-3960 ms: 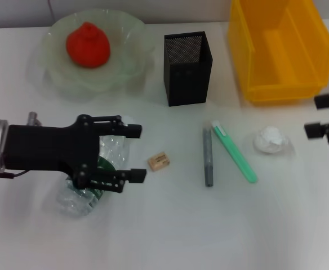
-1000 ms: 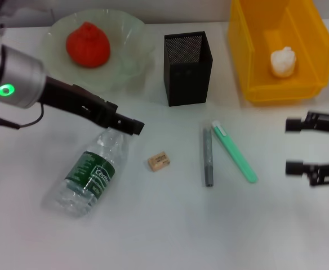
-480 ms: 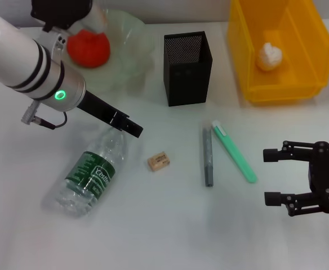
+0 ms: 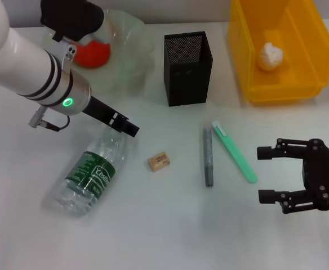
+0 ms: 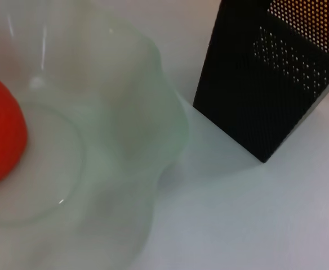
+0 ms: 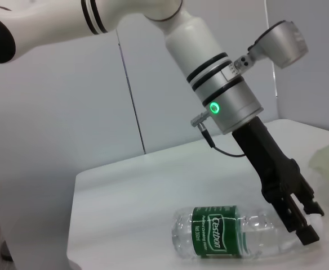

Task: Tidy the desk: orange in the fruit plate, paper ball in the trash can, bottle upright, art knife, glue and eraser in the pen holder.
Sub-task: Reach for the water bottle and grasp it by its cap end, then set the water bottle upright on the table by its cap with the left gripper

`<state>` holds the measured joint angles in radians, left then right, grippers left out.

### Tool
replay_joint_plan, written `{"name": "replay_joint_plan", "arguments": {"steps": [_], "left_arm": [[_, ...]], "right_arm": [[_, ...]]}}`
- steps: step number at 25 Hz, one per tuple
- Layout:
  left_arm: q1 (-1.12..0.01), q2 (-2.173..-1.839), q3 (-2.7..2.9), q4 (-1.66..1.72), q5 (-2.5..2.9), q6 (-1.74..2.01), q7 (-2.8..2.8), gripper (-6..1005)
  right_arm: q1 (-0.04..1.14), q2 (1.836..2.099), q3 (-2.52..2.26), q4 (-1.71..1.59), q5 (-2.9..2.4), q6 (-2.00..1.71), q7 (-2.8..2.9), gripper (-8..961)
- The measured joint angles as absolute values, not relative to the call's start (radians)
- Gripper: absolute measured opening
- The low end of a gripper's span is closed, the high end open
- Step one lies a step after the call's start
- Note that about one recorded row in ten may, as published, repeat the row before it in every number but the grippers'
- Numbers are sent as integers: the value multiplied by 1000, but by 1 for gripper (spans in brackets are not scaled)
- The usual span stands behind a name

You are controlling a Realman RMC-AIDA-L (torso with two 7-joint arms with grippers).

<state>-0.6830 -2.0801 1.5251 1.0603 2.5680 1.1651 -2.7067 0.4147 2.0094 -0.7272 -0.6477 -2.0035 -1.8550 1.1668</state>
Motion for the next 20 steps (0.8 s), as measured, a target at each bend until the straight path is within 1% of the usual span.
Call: {"name": "replay_joint_plan", "arguments": {"steps": [5,11,14,20], "left_arm": [[-682,-2080,1584,1054,2569,1151,-2703,819],[-673,-2080,1624,1070,2581,1149,-2692,639],[-651,-2080,1626,1107,2581,1156,-2679,435],[-567,-2074,1575,1219,2494,1229,-2578,435]], "right_arm": [[423,2004,-725,-648,-2004,-1855,1175,839],[437,2001,-725,-652,-2010,-1855,1186,839],[444,2001,-725,-651,-2013,-1852,1190,839],[444,2000,-722,-647,-2014,-1835,1191,839]]}}
